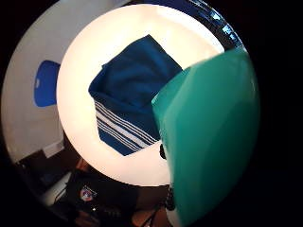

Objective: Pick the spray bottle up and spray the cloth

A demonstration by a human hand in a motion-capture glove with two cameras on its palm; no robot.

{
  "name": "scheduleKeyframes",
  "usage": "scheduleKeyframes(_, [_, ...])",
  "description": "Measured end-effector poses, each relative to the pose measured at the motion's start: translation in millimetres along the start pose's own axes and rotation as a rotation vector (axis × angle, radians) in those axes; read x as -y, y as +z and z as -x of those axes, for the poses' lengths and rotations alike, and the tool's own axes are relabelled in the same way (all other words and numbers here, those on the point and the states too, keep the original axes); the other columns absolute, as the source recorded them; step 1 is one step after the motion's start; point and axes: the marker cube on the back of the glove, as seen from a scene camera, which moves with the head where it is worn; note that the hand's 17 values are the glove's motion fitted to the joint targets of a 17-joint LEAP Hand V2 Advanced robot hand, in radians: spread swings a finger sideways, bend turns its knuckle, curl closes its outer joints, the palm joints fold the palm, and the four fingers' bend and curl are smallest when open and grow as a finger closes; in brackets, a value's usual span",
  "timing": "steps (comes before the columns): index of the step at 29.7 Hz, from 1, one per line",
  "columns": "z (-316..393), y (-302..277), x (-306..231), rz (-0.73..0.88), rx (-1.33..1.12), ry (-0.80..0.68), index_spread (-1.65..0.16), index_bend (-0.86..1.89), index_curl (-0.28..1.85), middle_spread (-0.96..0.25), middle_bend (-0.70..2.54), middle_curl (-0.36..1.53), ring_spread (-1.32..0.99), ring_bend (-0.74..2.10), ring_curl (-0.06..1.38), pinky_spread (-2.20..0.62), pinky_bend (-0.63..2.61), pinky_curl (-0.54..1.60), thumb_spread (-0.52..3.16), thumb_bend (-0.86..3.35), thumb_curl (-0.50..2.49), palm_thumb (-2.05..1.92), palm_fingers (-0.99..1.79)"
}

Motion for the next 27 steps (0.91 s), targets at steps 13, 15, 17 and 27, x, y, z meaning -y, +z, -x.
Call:
scheduleKeyframes(13, [15.4,45.3,9.0,0.247,-0.244,-0.017,-0.29,0.28,0.58,-0.23,0.48,0.51,-0.22,0.6,0.45,-0.25,0.45,0.38,0.3,-0.03,0.8,0.91,1.36])
scheduleKeyframes(15, [18.7,49.5,10.6,0.261,-0.266,-0.015,-0.29,0.28,0.58,-0.23,0.48,0.51,-0.22,0.6,0.45,-0.26,0.45,0.38,0.31,-0.03,0.8,0.91,1.36])
scheduleKeyframes(17, [21.0,52.3,11.2,0.274,-0.276,-0.014,-0.29,0.28,0.58,-0.22,0.48,0.51,-0.22,0.6,0.45,-0.26,0.45,0.38,0.31,-0.03,0.81,0.91,1.36])
scheduleKeyframes(27, [23.1,57.8,9.2,0.309,-0.274,-0.024,-0.29,0.29,0.58,-0.23,0.48,0.5,-0.22,0.6,0.45,-0.26,0.45,0.38,0.31,-0.03,0.81,0.9,1.36])
